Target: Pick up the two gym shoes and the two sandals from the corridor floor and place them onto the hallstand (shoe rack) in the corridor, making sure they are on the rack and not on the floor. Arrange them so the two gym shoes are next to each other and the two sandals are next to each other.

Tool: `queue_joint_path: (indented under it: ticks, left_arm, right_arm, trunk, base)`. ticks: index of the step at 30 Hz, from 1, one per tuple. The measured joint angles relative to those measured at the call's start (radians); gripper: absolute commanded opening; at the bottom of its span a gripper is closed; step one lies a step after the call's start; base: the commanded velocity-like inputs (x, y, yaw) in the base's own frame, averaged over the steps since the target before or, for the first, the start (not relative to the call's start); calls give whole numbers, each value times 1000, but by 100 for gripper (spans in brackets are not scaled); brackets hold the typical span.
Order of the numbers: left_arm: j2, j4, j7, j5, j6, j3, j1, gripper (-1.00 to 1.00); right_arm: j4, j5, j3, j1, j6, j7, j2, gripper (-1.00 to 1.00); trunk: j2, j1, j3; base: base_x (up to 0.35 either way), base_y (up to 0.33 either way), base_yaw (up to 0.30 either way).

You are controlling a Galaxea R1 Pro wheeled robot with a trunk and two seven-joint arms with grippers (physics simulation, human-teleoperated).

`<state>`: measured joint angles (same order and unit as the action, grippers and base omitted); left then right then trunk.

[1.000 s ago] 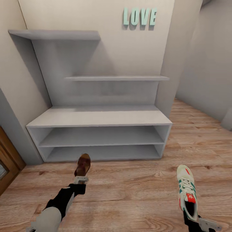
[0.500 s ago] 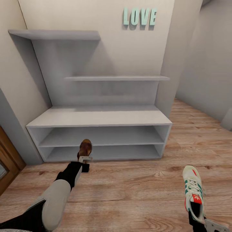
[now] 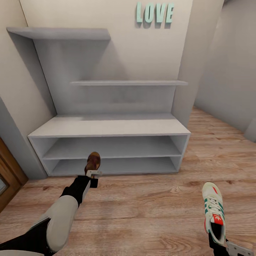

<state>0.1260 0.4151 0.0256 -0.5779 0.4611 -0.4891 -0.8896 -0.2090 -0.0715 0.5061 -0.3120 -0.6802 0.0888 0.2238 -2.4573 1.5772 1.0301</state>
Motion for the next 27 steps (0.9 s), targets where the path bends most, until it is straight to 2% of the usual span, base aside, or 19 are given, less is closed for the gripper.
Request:
queue_joint_path:
  ticks: [6,13,20,23,27]
  left_arm:
    - [-3,0,0,0,3,1,-1,-100]
    - [-7,0,0,-1,5,1,-1,-100]
    - [-9,2,-5,-4,6,1,0,-100]
    - [-9,3,-6,-5,6,1,-2,-100]
    - [-8,19,-7,-5,6,1,-2,-100]
  right_arm:
    - [0,1,0,0,0,-1,1,-100]
    - [-2,1,1,0,0,-1,4,-100]
    - [-2,2,2,0,-3,-2,16,-100]
    - [-2,5,4,0,-2,-2,34,-100]
    - [-2,2,0,0,-2,-1,41,-100]
  trunk:
    - [-42,23,28]
    - [-44,26,66]
    - [-44,26,72]
    - [-44,26,72]
    - [-44,26,72]
  base:
    - [0,0,0]
    - [0,0,0]
    - [9,0,0]
    - [218,0,0]
    - [307,-8,0]
